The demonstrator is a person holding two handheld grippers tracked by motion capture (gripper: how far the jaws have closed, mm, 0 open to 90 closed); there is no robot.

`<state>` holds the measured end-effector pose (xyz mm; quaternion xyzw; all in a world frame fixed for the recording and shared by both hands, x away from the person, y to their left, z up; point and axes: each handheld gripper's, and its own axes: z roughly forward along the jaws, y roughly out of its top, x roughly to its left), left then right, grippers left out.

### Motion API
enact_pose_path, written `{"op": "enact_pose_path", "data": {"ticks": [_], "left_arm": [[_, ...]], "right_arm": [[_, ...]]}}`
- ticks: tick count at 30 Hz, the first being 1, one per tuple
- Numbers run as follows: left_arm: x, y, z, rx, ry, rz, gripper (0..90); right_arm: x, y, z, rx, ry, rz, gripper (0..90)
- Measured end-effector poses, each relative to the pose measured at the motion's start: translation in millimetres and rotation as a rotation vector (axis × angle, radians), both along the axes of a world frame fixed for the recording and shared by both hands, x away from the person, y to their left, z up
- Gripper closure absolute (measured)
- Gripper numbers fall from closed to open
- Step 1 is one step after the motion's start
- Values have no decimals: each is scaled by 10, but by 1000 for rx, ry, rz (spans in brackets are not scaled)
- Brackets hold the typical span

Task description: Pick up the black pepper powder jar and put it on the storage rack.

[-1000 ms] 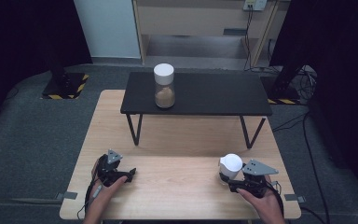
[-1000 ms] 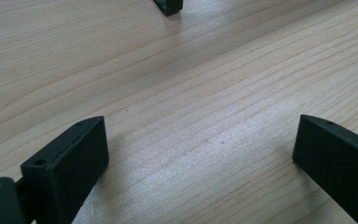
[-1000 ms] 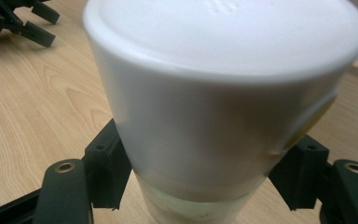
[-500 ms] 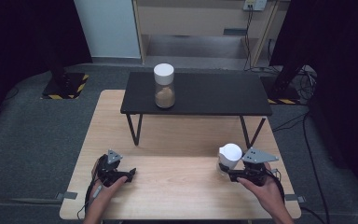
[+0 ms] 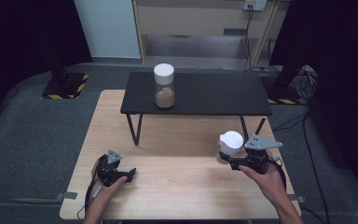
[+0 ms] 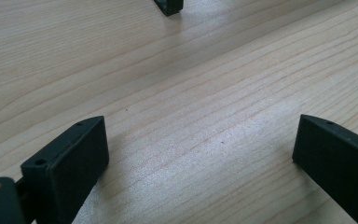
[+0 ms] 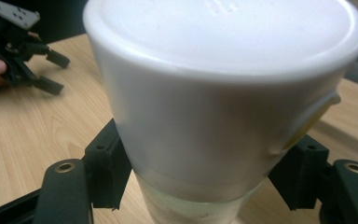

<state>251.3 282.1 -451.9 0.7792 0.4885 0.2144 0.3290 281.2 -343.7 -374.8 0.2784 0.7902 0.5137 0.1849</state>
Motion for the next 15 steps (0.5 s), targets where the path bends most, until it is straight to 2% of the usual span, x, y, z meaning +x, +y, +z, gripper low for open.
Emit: {"op": "enact_pose_path", "data": {"ticks": [6, 15], "left_arm": [[0, 0, 0, 0, 0, 0, 20], [0, 0, 0, 0, 0, 0, 20]], "right_arm": [[80, -25, 213, 13, 7, 16, 317], [117, -23, 487, -4, -11, 28, 317]]}}
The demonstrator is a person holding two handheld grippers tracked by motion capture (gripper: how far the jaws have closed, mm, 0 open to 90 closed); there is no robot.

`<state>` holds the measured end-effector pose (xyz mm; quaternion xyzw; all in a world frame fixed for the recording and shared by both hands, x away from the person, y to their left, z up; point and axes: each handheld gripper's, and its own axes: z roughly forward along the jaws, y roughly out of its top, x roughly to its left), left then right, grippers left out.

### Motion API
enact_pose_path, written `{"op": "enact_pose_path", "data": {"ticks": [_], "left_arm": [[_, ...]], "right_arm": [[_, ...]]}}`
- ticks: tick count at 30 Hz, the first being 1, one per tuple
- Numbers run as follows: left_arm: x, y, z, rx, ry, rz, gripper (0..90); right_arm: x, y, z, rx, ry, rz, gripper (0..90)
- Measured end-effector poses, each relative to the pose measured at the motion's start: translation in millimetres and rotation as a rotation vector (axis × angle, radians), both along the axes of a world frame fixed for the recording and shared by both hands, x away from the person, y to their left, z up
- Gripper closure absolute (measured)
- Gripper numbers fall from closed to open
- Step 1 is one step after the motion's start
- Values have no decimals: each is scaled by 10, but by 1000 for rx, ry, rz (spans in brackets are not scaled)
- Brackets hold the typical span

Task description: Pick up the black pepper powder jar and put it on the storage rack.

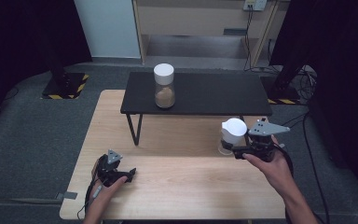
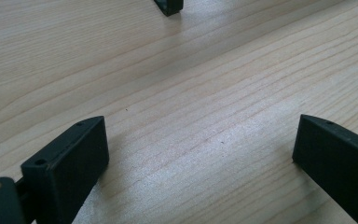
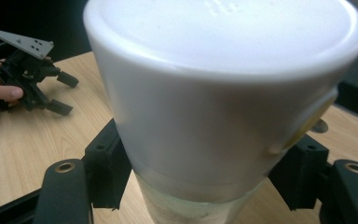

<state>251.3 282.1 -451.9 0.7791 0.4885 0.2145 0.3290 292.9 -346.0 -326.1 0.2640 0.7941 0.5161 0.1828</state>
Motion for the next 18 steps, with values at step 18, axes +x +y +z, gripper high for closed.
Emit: {"op": "enact_pose_path", "data": {"ticks": [18], "left_arm": [[0, 0, 0, 0, 0, 0, 20]], "right_arm": [[149, -112, 581, 13, -18, -8, 317]]}}
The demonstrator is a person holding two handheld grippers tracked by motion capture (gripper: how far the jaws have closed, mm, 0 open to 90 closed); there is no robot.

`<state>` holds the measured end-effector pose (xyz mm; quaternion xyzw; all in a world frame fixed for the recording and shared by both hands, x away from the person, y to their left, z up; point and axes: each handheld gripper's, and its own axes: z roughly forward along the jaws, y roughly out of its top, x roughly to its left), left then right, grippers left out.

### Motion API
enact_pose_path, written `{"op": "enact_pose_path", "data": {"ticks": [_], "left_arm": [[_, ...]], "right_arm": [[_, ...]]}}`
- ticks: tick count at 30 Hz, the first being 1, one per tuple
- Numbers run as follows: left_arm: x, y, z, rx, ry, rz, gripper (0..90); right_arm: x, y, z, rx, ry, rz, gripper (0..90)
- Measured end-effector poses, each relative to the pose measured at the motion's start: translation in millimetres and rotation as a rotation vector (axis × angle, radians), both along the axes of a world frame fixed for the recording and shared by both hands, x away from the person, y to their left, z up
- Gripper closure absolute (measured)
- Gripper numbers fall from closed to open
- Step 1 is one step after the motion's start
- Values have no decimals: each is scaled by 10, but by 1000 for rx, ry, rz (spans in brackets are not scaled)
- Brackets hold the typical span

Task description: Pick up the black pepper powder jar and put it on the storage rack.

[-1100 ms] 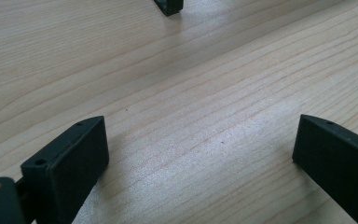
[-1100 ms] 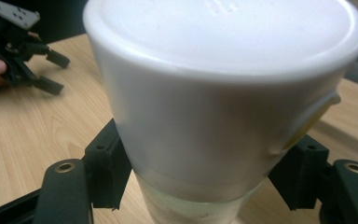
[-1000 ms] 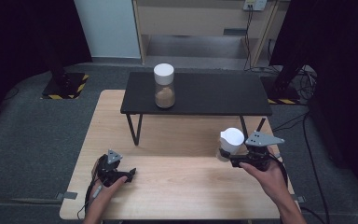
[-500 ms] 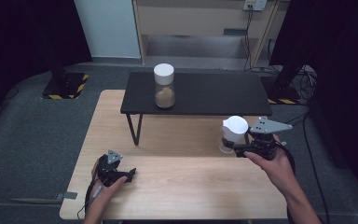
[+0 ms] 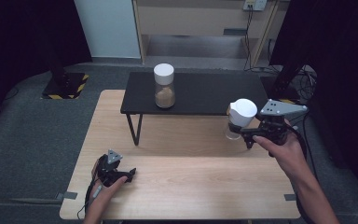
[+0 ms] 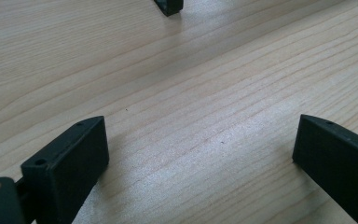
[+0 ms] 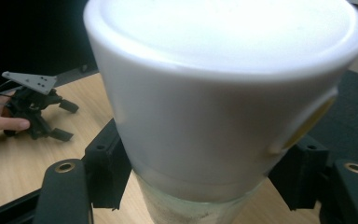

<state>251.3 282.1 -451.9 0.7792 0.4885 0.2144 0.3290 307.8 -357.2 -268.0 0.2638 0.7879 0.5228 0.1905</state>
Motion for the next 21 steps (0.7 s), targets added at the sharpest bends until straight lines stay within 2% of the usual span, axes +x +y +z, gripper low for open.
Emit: {"op": "enact_pose_path", "data": {"ticks": [11, 15, 21], "left_arm": [[0, -1, 0, 0, 0, 0, 20], [0, 0, 0, 0, 0, 0, 20], [0, -1, 0, 0, 0, 0, 20]], "right_arm": [[216, 79, 190, -13, -5, -20, 317], [311, 103, 222, -2, -2, -34, 317], [471, 184, 287, -24, 6, -57, 317]]}}
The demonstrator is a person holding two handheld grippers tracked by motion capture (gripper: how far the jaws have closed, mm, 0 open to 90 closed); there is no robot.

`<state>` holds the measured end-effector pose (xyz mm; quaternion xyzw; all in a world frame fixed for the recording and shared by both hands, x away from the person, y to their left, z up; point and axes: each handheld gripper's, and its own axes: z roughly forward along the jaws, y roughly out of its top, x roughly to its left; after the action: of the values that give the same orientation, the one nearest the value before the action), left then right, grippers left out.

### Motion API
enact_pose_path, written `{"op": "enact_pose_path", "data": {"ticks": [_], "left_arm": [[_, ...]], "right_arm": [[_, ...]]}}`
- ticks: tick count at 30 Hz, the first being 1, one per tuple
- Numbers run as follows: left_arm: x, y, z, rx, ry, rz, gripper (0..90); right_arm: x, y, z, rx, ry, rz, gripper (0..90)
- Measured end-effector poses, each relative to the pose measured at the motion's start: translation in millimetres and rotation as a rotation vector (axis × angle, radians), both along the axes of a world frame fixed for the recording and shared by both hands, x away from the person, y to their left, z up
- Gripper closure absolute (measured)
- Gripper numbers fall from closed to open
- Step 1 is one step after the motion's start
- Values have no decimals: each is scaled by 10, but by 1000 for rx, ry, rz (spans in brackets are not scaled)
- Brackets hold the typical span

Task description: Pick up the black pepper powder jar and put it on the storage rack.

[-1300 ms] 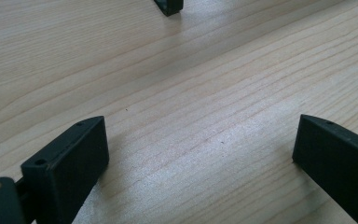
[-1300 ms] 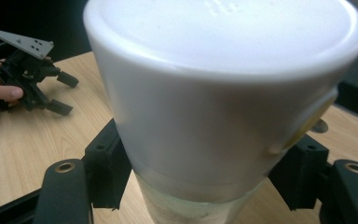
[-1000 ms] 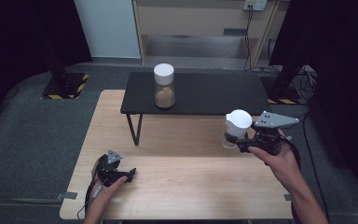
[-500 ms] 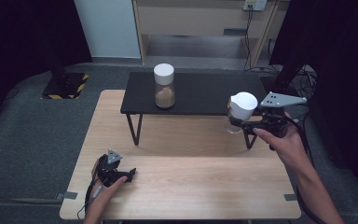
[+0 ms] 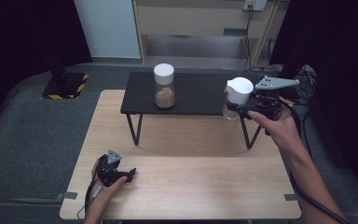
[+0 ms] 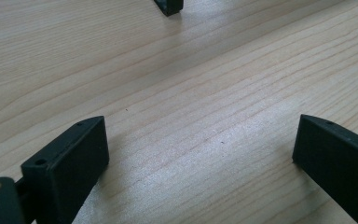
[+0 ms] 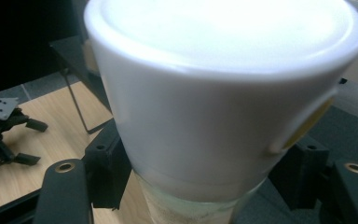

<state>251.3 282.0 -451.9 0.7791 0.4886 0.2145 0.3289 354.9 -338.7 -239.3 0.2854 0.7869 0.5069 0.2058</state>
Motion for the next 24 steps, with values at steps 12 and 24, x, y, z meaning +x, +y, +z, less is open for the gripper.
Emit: {"op": "enact_pose_path", "data": {"ticks": [12, 24], "left_arm": [[1, 1, 0, 0, 0, 0, 20], [2, 2, 1, 0, 1, -1, 20]], "right_arm": [[320, 211, 53, -25, 19, -15, 317], [469, 289, 34, -28, 36, -37, 317]]}}
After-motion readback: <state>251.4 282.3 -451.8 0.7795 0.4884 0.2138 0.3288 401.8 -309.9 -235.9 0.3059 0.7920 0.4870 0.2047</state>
